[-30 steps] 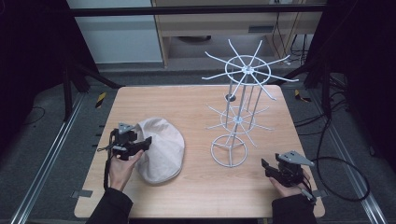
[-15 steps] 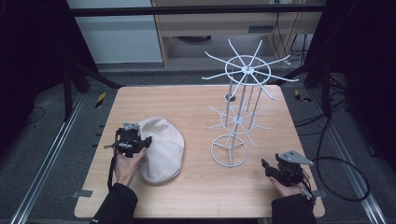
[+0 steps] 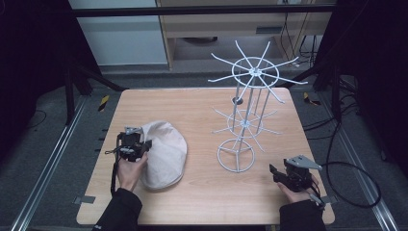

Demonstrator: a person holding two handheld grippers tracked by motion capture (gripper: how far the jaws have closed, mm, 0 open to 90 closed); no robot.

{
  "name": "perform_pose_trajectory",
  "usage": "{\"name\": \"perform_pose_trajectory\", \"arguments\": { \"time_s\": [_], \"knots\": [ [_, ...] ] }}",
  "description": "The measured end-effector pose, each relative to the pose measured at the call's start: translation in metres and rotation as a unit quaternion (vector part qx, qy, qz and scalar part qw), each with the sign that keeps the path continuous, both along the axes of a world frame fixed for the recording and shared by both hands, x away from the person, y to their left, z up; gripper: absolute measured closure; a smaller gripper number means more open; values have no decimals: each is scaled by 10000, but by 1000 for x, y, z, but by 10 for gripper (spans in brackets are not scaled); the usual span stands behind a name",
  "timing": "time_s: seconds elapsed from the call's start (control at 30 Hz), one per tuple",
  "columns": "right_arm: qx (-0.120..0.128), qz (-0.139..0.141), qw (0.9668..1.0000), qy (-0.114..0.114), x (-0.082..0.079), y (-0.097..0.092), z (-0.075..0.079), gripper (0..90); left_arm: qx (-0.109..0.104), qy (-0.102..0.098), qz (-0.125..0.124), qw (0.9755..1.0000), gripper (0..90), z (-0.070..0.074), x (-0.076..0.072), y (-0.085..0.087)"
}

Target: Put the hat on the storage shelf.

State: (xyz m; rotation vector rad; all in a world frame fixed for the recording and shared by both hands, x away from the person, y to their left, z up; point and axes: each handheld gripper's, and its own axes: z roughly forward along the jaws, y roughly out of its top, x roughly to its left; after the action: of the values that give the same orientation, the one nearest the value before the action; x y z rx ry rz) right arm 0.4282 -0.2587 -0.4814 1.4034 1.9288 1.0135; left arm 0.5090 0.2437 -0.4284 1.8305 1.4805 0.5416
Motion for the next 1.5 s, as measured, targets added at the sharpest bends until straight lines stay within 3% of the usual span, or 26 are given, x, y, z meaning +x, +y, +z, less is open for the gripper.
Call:
{"name": "perform_pose_trajectory", "arguments": {
  "time_s": [0.27, 0.43, 0.47, 0.6, 0.67, 0.77, 0.93, 1.03, 1.07, 1.23, 1.3, 1.33, 1.5],
  "knots": [
    [-5, -14, 10000, -25, 0, -2, -1, 400, -154, -435, -254, 9986, 880, 15, -21, 10],
    [22, -9, 10000, -72, 0, -1, -1, 395, -340, -688, -343, 9965, 881, 23, -32, 13],
    [23, -13, 10000, -85, 0, -1, -1, 392, -403, -815, -421, 9950, 881, 28, -38, 14],
    [35, -3, 9999, -105, 0, -1, -1, 385, -415, -1006, -513, 9927, 881, 35, -44, 12],
    [50, -4, 9999, -112, 0, -1, -1, 381, -470, -1216, -616, 9896, 881, 44, -50, 11],
    [25, 5, 9999, -126, 1, -1, -2, 379, -521, -1300, -661, 9879, 881, 48, -53, 11],
    [18, 14, 9999, -149, 0, -1, -2, 368, -705, -1594, -791, 9815, 881, 61, -63, 12],
    [46, -21, 9999, -137, 0, -2, -2, 363, -732, -1667, -840, 9797, 881, 65, -65, 12],
    [59, -17, 9999, -154, 0, -2, -1, 359, -791, -1768, -881, 9771, 882, 70, -69, 12],
    [41, -12, 9999, -158, 1, -1, -2, 354, -960, -2008, -976, 9700, 881, 83, -80, 11],
    [31, -13, 9999, -167, 1, -1, -2, 351, -974, -2046, -994, 9689, 881, 85, -81, 11],
    [36, -16, 9999, -165, 1, -1, -2, 350, -1027, -2141, -1043, 9658, 881, 90, -85, 11],
    [9, -15, 9998, -188, 1, -2, -2, 345, -1143, -2405, -1137, 9572, 882, 103, -97, 10]
  ]
}}
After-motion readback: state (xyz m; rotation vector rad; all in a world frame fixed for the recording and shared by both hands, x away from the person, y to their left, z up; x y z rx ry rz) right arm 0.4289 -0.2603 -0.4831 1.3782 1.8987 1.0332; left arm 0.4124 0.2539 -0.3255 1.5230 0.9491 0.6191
